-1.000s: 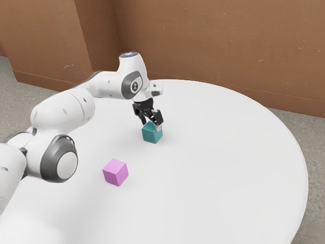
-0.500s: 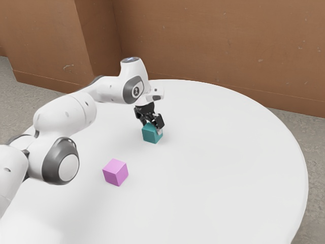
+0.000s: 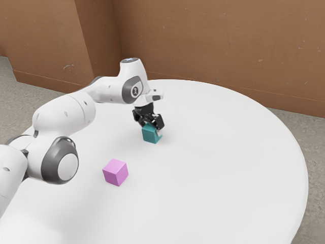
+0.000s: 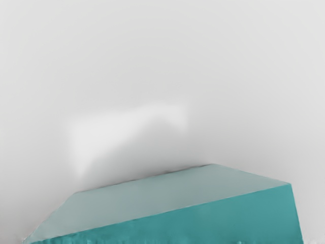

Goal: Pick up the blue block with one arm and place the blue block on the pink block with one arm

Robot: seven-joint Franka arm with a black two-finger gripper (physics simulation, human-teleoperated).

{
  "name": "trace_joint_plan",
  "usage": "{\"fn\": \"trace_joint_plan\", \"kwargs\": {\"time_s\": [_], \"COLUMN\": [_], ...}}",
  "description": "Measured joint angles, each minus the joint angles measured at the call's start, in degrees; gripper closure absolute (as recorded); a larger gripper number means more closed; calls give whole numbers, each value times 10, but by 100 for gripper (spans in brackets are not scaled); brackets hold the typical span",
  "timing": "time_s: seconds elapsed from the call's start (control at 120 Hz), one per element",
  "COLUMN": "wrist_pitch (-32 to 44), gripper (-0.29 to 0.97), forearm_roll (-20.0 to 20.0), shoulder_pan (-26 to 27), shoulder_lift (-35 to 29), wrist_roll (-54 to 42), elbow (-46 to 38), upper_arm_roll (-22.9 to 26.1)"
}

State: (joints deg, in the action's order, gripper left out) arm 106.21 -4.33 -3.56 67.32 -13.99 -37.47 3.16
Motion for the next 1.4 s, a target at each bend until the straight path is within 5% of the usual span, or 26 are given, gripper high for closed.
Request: {"fn": "trace_joint_plan", "kwargs": {"time_s": [0.783,1.133,1.4], "wrist_pitch": [-5,-4,-9], "gripper": [2,32,35], "forearm_roll": [3,6,15], "shoulder_pan": [2,2,5], "shoulder_lift": [1,0,-51], "wrist_roll": [32,38,44], "elbow": [8,8,-24], "upper_arm_roll": [3,3,-3]}}
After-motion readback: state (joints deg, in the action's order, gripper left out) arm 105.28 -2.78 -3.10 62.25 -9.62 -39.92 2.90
